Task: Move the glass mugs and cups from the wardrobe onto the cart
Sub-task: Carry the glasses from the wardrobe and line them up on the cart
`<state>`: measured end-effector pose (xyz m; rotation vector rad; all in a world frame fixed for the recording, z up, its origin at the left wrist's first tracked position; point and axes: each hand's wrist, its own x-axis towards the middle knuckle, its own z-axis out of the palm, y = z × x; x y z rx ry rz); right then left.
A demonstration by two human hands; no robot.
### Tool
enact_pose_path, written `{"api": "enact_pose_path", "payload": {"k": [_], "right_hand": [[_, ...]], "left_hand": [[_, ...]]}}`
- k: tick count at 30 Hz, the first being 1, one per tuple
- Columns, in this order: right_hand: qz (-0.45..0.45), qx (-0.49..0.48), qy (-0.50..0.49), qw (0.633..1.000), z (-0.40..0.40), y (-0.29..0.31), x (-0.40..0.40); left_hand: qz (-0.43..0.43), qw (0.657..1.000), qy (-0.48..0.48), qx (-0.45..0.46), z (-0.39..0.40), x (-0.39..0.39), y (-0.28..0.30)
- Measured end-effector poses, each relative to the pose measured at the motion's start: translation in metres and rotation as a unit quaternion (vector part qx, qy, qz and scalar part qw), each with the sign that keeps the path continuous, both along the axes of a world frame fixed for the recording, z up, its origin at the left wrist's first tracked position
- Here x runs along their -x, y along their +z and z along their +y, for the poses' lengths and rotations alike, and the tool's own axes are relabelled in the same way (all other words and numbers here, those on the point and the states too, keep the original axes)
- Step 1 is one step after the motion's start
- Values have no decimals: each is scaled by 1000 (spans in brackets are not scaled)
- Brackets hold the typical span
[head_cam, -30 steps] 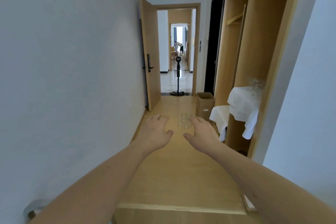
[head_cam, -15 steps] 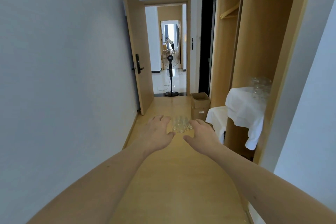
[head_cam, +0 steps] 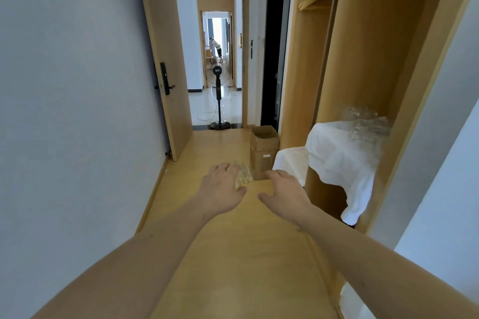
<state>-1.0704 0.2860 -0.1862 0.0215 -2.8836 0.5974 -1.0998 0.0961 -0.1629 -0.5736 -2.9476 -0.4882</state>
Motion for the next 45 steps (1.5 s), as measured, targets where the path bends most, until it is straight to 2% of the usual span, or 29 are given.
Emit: {"api": "enact_pose_path", "payload": {"k": [11, 22, 27, 36, 45], "right_hand": [[-8, -20, -94, 995, -12, 7, 133], [-61, -18, -170, 983, 8, -18, 199], [-61, -12, -190, 980, 43, -17, 242], [-41, 6, -209, 977, 135, -15, 338], [-28, -1, -268, 963, 259, 7, 398]], "left_hand": [[5, 996, -84, 6, -2, 168, 3], [-17, 985, -173, 11, 35, 266, -11], [-23, 980, -195, 28, 71, 308, -16], [24, 974, -215, 72, 172, 402, -3], [43, 963, -260, 53, 290, 472, 13]]}}
